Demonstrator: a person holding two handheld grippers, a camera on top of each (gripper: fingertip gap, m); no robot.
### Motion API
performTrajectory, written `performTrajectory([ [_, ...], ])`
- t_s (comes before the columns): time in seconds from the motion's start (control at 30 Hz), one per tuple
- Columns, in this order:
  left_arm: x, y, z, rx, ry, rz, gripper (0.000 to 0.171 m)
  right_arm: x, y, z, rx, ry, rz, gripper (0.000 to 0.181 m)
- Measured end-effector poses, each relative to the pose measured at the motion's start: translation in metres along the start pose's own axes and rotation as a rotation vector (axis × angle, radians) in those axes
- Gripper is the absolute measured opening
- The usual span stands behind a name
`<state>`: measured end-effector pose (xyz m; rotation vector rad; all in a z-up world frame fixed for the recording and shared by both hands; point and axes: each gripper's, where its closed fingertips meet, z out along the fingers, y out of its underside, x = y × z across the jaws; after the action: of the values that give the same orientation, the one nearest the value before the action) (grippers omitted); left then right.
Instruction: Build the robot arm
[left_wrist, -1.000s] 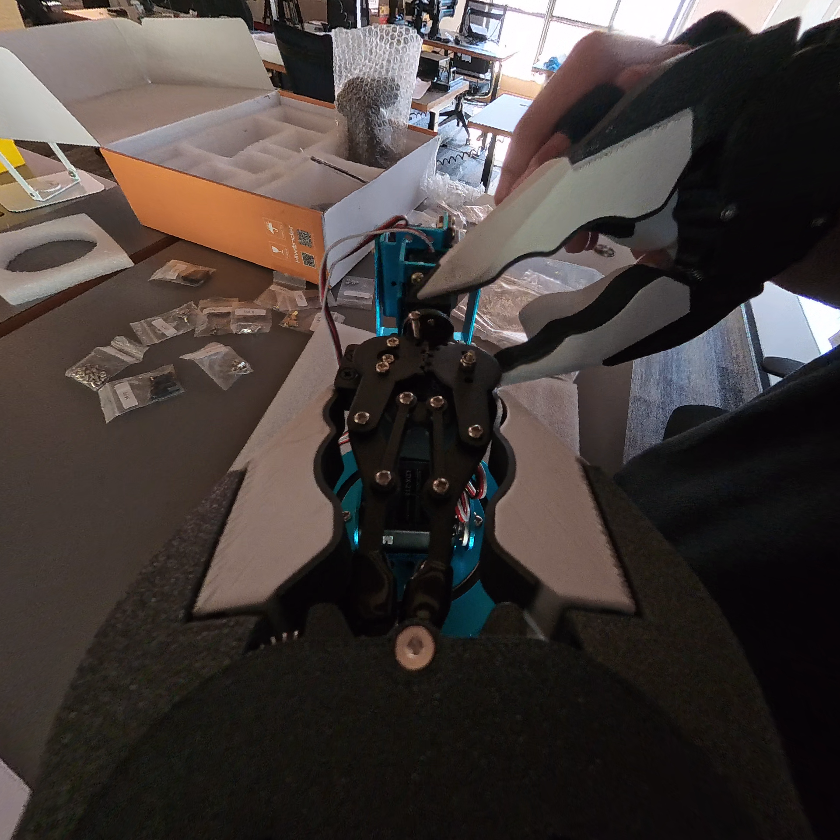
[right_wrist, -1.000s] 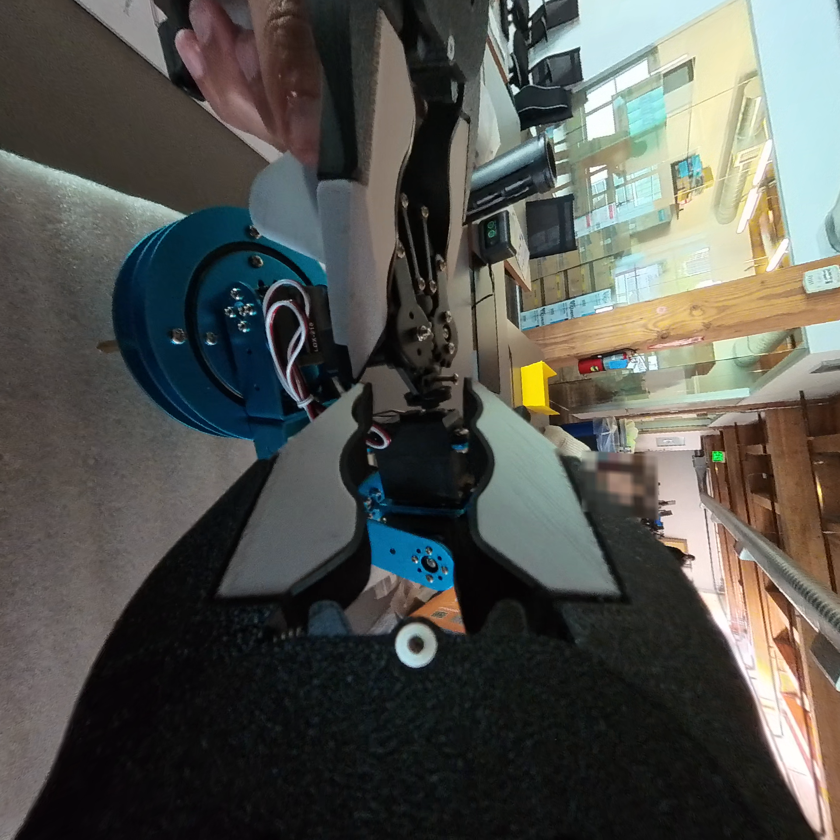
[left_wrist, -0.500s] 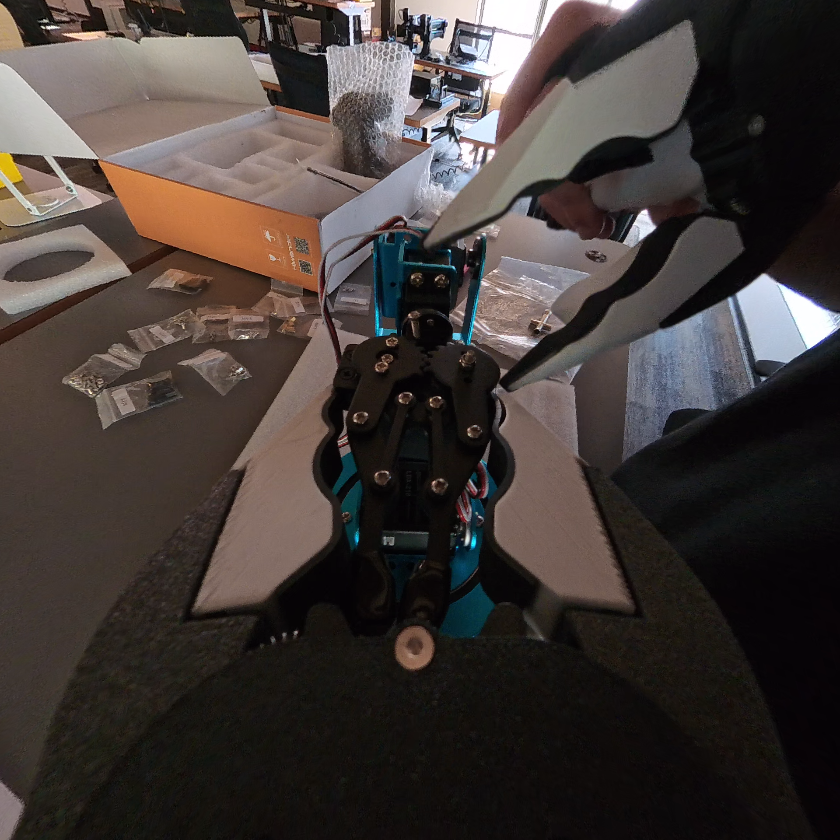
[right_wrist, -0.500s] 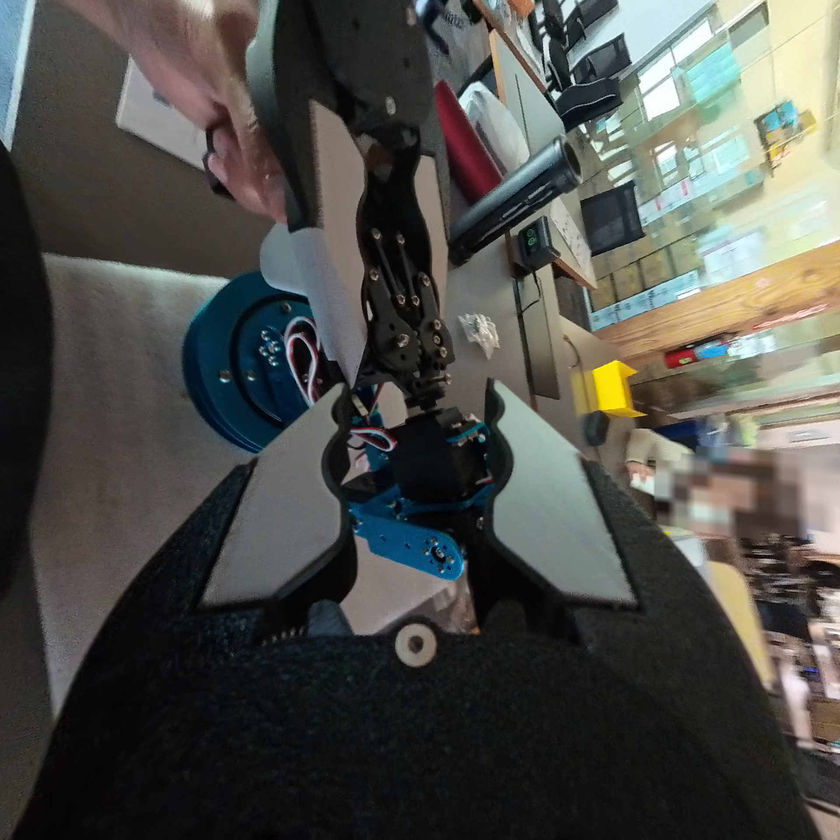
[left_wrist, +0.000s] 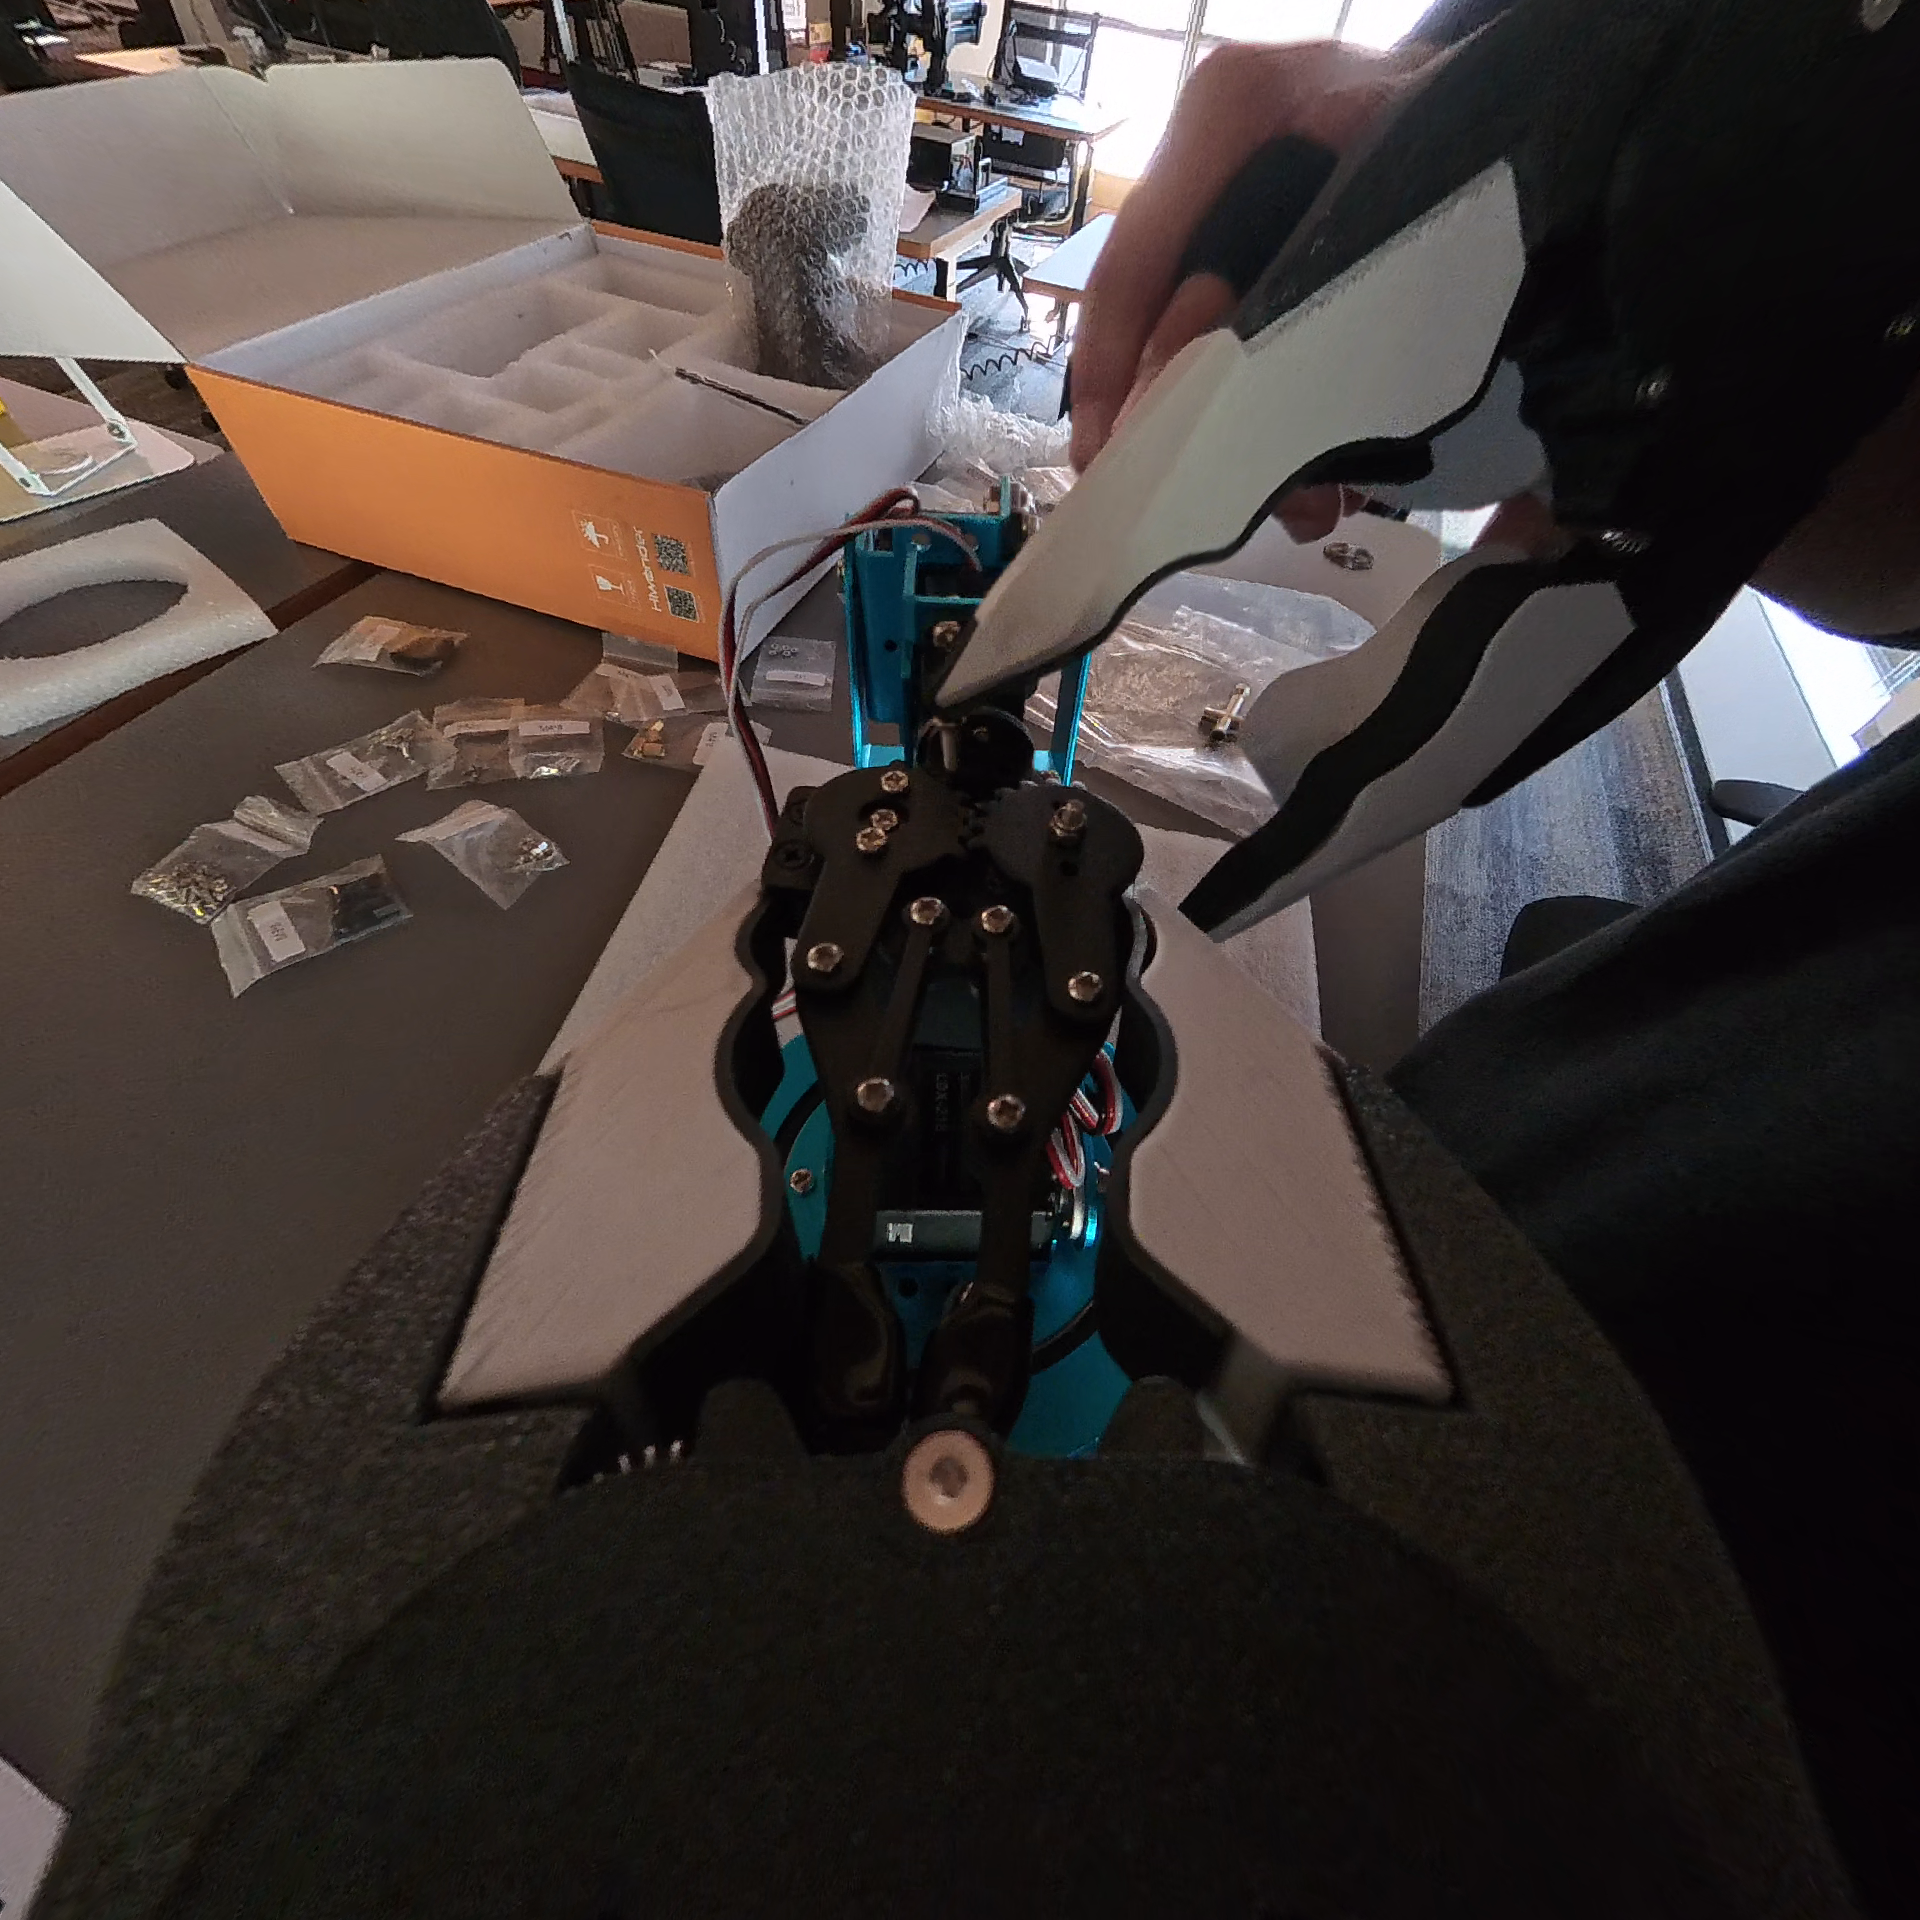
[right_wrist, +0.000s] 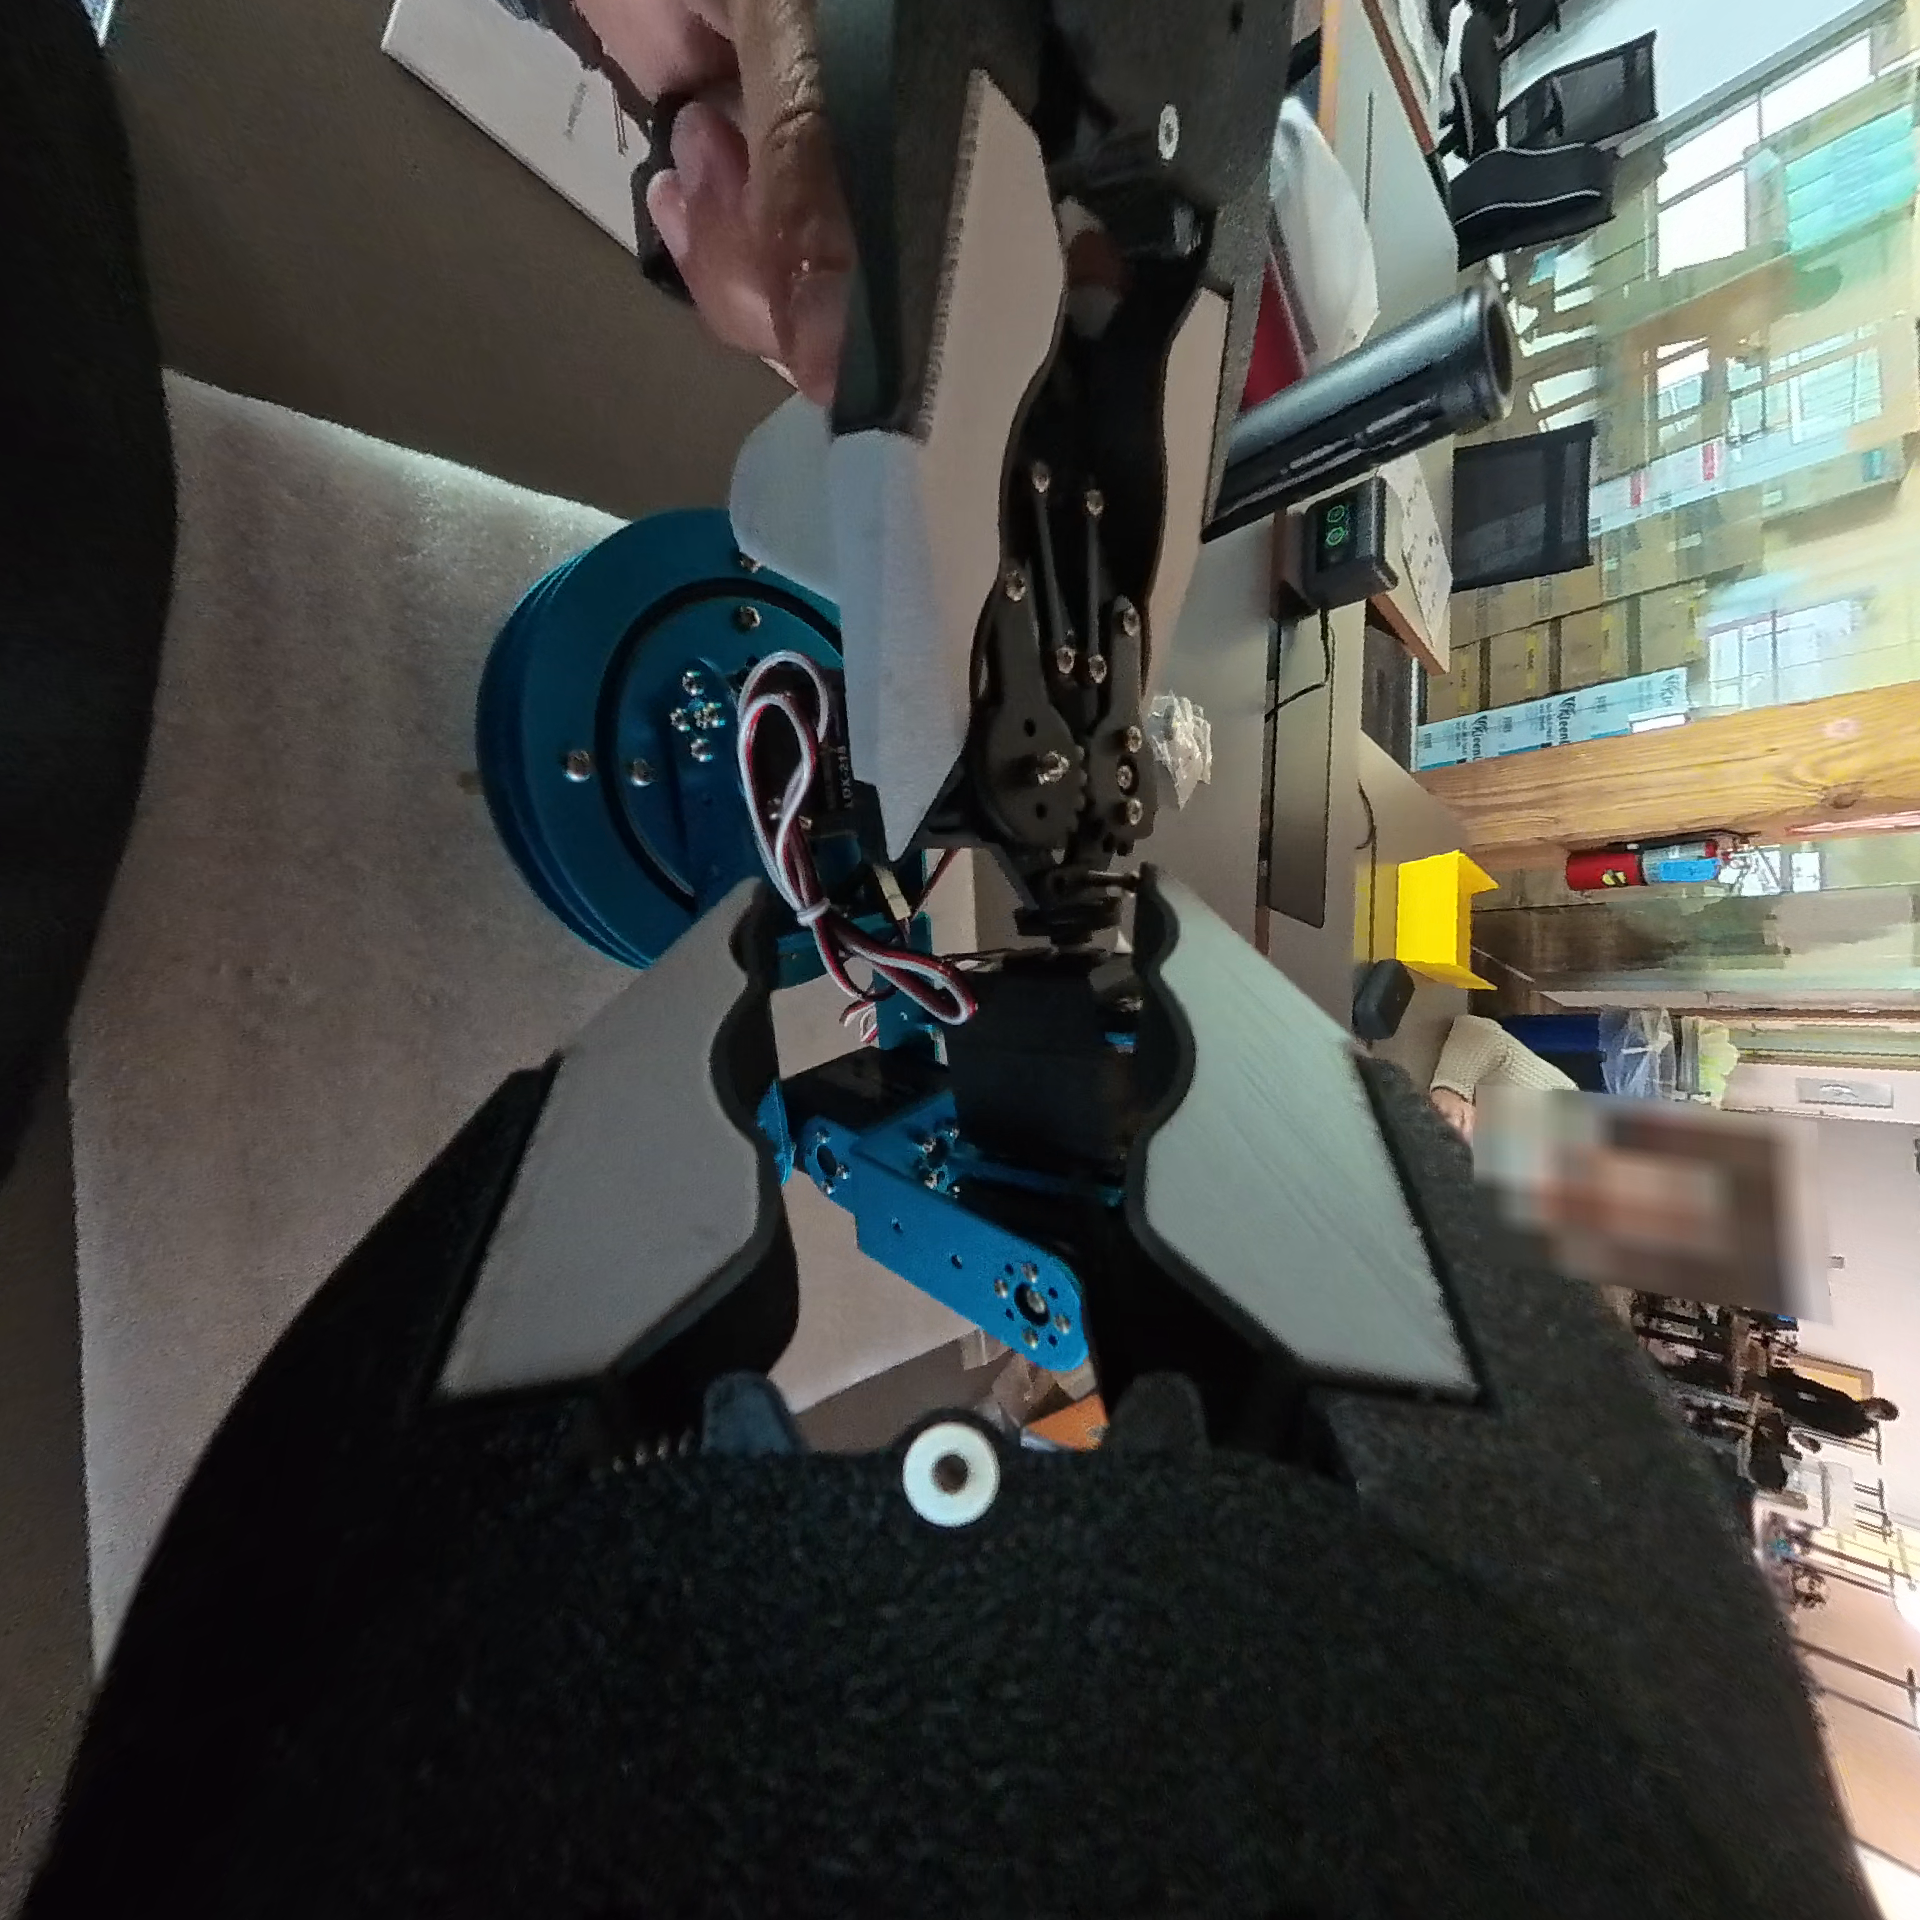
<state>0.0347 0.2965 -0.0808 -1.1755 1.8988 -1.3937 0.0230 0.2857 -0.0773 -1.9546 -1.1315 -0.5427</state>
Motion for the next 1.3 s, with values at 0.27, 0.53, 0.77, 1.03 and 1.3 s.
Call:
performTrajectory([
  [0.27,-0.001,0.001,0.001,-0.008,0.005,-0.014,0.061,0.003,0.002,0.004,0.020,0.025,0.013,0.066],
  [0.53,-0.006,0.000,0.003,0.005,0.002,-0.041,0.061,0.004,-0.001,0.003,0.074,0.015,0.067,0.062],
  [0.77,-0.001,-0.001,0.003,0.005,0.013,0.009,0.061,0.005,0.005,0.004,0.063,-0.003,0.070,0.065],
  [1.03,-0.002,-0.002,0.003,-0.008,0.008,-0.002,0.061,0.005,0.005,0.005,0.085,-0.006,0.085,0.066],
  [1.3,-0.004,-0.002,0.001,0.007,0.017,-0.012,0.061,0.022,-0.003,-0.021,0.195,-0.008,0.216,0.068],
])
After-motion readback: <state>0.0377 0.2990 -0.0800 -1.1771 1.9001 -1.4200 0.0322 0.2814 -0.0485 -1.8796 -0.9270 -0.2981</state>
